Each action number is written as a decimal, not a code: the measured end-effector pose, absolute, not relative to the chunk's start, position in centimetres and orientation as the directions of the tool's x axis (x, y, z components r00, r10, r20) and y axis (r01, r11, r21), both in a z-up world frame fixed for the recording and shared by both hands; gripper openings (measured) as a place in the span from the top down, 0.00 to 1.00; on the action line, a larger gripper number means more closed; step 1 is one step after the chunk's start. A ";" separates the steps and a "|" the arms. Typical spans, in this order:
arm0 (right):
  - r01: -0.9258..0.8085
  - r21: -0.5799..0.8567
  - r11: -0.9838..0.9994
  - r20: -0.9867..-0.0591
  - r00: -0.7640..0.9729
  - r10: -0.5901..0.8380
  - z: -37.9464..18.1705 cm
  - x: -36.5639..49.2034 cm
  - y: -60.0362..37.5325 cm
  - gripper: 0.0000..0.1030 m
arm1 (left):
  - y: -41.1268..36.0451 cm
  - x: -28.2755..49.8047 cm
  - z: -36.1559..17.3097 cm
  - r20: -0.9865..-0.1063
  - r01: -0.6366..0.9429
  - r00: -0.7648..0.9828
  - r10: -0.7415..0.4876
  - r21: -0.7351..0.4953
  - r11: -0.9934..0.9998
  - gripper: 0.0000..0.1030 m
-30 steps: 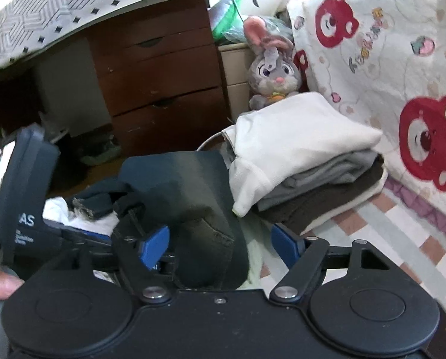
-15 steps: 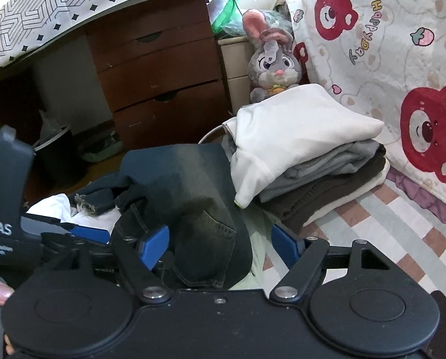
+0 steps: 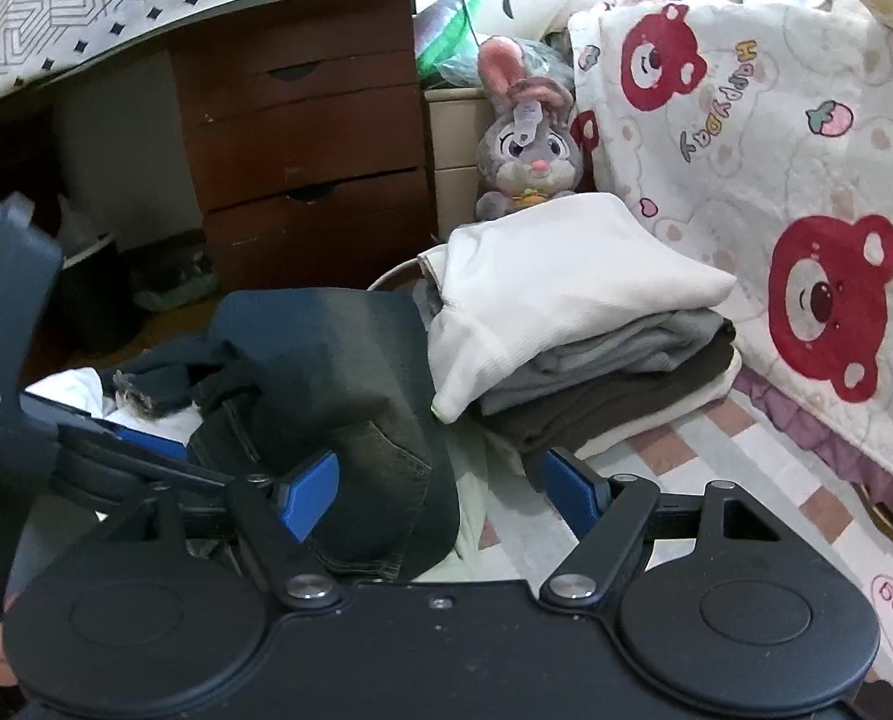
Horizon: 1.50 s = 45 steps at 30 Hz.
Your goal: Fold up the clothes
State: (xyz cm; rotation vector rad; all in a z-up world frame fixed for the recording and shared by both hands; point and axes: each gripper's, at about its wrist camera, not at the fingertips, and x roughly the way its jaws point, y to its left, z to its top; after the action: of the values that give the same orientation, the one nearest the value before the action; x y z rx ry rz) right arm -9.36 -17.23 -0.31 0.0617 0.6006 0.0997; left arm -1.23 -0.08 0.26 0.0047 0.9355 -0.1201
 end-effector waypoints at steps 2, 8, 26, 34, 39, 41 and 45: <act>-0.080 0.099 0.992 -0.561 0.819 0.122 -0.3 -9.3 -17.4 0.23 | -0.1 -1.3 0.3 -0.802 0.105 0.589 -0.099 -0.045 0.993 0.05; -0.065 0.107 0.992 -0.563 0.818 0.115 -0.5 -9.3 -17.4 0.23 | -0.2 -1.2 0.2 -0.806 0.102 0.585 -0.096 -0.044 0.994 0.05; -0.054 0.134 0.990 -0.570 0.813 0.122 -0.3 -9.4 -17.9 0.22 | -0.6 -1.4 0.4 -0.812 0.117 0.576 -0.099 -0.038 0.992 0.05; -0.051 0.217 0.975 -0.581 0.796 0.170 -0.4 -9.2 -18.4 0.21 | -0.4 -1.4 0.5 -0.811 0.113 0.576 -0.103 -0.046 0.992 0.04; -0.051 0.212 0.976 -0.584 0.794 0.168 -0.3 -9.3 -18.4 0.21 | -0.3 -1.3 0.3 -0.814 0.119 0.570 -0.110 -0.051 0.992 0.04; -0.050 0.214 0.976 -0.586 0.792 0.169 -0.2 -9.2 -18.4 0.21 | -0.2 -1.4 0.3 -0.815 0.120 0.569 -0.112 -0.052 0.991 0.04; -0.045 0.227 0.973 -0.592 0.787 0.175 -0.1 -9.1 -18.6 0.21 | 0.1 -1.2 -0.1 -0.819 0.125 0.563 -0.116 -0.054 0.991 0.03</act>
State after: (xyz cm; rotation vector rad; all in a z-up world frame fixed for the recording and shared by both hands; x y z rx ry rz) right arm -9.08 -18.55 -0.06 0.2062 0.6551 0.1191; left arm -1.15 0.12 -0.10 0.0103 0.9628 -0.1419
